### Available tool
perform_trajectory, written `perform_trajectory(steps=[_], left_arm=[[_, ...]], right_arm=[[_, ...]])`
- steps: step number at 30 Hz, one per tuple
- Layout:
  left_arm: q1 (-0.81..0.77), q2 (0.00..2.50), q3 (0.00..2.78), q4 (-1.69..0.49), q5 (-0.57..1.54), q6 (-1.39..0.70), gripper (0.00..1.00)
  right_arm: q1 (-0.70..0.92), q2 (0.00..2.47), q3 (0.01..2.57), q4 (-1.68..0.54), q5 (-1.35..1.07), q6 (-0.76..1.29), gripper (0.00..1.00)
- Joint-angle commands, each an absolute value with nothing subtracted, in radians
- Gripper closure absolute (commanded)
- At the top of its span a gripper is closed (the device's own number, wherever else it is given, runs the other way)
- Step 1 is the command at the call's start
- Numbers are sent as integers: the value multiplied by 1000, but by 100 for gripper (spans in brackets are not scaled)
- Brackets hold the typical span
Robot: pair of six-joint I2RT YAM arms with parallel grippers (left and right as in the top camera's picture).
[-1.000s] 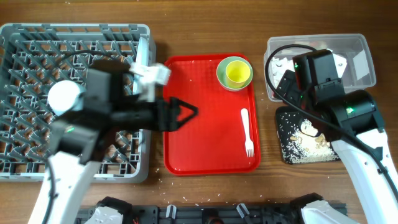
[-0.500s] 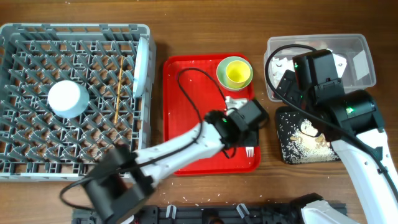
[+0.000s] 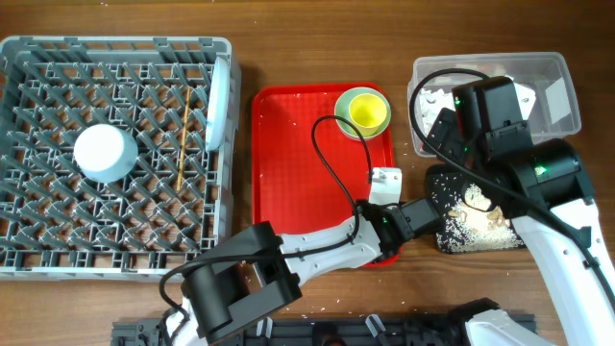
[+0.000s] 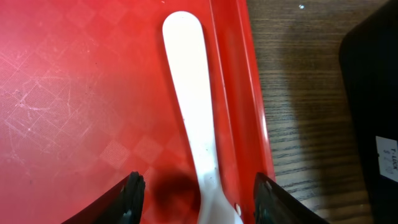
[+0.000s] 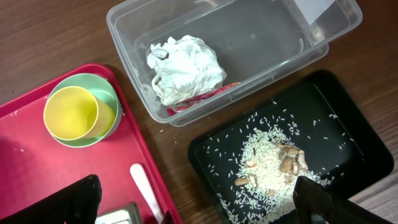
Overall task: Sort waste into correct bins and load items into the dishwasher rack
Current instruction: 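Move the left gripper over the white plastic fork on the tray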
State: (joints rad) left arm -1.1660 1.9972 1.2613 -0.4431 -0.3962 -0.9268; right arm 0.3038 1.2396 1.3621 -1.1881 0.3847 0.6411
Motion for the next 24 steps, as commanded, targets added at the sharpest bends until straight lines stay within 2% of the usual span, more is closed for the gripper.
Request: perform_trajectory(steps=[1,24], left_arm=[[-1172,2015,1262,-440,-424,-936,45],[-1174,2051,1262,-471,-425,-935,45]], right_arm=[[302,1242,1368,-1186,379,628,0],[302,1242,1368,-1186,379,629,0]])
